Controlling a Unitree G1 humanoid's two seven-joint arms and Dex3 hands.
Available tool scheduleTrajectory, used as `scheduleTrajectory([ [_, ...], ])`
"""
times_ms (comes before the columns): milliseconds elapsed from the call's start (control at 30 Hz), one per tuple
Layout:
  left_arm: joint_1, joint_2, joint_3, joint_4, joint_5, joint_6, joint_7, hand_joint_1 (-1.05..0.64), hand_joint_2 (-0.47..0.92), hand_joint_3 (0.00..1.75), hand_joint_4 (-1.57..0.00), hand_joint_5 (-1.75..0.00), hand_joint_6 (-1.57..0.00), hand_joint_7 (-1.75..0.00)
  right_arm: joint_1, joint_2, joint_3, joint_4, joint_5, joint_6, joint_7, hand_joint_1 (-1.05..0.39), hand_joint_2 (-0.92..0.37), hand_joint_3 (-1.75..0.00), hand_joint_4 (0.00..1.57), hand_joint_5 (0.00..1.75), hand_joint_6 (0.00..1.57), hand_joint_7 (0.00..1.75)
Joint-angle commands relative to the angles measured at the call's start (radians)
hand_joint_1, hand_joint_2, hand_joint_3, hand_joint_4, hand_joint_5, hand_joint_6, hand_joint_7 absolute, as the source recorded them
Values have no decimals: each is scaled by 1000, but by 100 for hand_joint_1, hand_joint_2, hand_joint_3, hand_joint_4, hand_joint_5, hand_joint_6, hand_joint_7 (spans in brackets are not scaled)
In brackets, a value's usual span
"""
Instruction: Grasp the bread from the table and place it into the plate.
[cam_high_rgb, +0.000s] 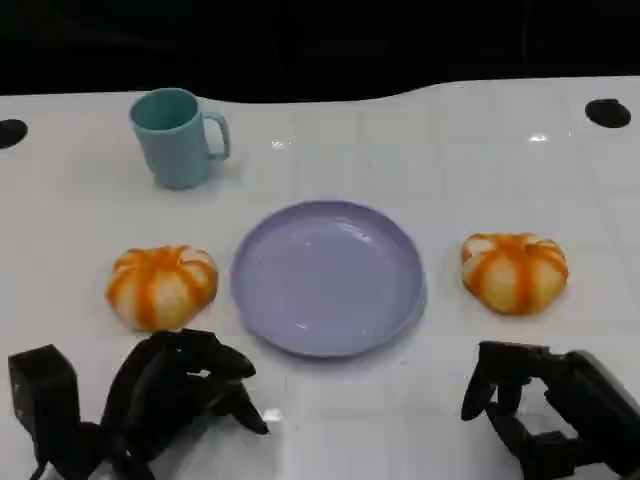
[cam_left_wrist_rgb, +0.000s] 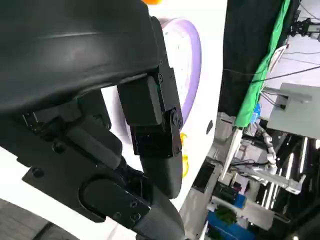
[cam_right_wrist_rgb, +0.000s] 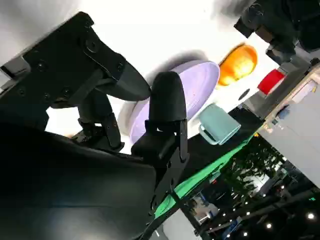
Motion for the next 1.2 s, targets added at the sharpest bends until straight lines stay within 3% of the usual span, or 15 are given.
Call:
scheduleTrajectory([
  [33, -5, 19, 9, 1, -5, 0, -14, -105, 71, 0, -157, -58, -157, -20, -9, -6, -5, 10, 3, -8, -9, -10, -39, -139, 73, 174, 71, 138],
  [1000, -7, 22, 9, 1, 5, -1, -4, -105, 72, 0, -157, -58, -157, -20, -15, -2, -15, -10, 17, 15, -5, -11, -40, -136, 72, 175, 69, 137],
  [1100, -8, 21, 10, 3, 5, 1, -2, -105, 72, 0, -157, -58, -157, -20, -17, -4, -21, -24, 36, 25, 4, -10, -45, -125, 67, 172, 69, 126],
  [1200, -13, 21, 12, 11, 3, -3, -6, -105, 72, 0, -157, -58, -157, -21, -24, -6, -26, -27, 55, 24, 10, -8, -51, -110, 66, 155, 72, 109],
])
